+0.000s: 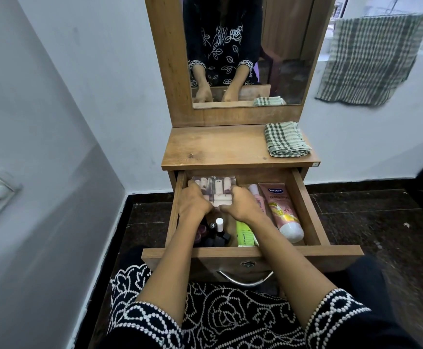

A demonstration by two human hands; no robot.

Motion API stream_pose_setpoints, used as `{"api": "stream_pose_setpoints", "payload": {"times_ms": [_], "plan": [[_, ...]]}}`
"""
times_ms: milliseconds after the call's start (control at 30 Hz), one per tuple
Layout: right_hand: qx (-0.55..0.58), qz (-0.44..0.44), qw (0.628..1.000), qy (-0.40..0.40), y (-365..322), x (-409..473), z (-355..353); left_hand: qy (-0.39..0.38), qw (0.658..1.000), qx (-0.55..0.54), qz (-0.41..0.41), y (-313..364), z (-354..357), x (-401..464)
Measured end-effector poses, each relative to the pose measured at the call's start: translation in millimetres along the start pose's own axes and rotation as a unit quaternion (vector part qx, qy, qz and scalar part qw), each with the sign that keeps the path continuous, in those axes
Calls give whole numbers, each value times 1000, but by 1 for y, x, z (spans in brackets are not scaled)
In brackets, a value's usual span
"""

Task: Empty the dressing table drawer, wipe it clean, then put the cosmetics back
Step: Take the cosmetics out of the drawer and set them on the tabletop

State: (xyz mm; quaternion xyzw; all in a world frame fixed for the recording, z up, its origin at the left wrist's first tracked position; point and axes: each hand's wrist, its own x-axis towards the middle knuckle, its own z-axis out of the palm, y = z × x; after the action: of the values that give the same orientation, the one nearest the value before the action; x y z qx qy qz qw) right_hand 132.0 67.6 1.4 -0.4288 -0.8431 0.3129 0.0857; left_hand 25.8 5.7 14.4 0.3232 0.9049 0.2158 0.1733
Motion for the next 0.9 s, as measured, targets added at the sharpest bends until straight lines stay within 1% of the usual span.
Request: {"api": "stream_pose_setpoints", "payload": {"times_ms": [133, 233, 333, 500, 667, 900], "plan": [[11, 1, 1000, 21, 0, -4, -5, 12, 999, -26, 22, -2, -2, -5], [-9, -7, 999, 49, -2, -11, -9, 29, 998, -53, 34, -6, -6, -9], [-24, -18, 998, 59, -2, -20, -10, 34, 996, -75, 38, -12, -7, -15], [16, -28, 997, 69, 0, -31, -15, 45, 991, -110, 62, -16, -9, -28], [11, -21, 995, 94, -2, -47, -18, 48, 990, -112, 73, -18, -16, -44], [62, -39, 992, 105, -13, -67, -30, 86, 985, -117, 95, -19, -35, -70]]}}
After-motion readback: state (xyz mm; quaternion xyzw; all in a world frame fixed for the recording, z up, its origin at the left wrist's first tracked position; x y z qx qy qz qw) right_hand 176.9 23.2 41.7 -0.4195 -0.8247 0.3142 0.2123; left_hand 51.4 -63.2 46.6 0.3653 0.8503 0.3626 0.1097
